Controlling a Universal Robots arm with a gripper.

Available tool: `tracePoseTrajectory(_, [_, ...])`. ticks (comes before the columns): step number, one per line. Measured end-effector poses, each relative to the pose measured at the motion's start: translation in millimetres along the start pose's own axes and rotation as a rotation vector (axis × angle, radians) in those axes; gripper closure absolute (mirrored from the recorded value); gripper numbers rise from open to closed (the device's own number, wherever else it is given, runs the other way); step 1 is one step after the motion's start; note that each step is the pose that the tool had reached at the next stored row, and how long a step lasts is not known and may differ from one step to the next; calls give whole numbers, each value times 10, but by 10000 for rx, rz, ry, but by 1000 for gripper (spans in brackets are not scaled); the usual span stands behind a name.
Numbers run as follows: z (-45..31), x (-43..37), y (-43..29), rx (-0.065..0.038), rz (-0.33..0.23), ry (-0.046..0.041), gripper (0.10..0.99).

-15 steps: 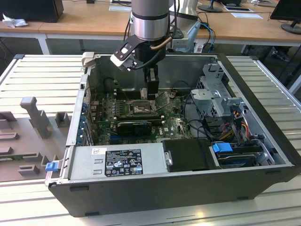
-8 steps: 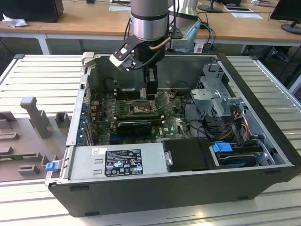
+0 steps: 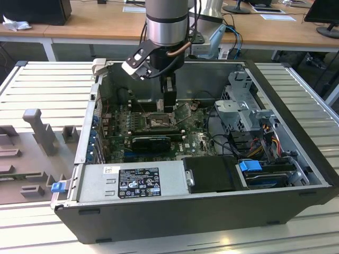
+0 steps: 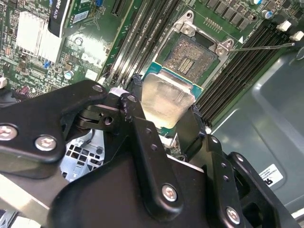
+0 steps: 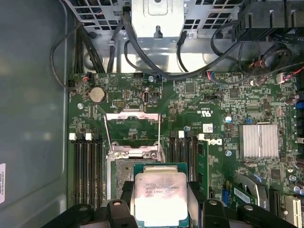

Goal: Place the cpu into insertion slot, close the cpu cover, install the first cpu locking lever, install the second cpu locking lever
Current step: 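Place the cpu into insertion slot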

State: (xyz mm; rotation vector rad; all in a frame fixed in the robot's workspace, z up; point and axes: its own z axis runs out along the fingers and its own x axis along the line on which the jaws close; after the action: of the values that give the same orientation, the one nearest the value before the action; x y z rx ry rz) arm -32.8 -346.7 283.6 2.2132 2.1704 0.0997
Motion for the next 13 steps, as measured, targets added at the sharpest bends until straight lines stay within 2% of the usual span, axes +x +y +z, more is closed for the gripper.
tracePoseTrajectory(4, [8, 0, -17, -2, 51, 6, 553])
tracePoseTrajectory(10, [129, -2, -44, 0, 64, 6, 553])
tracePoseTrajectory(13, [153, -3, -46, -3, 66, 6, 553])
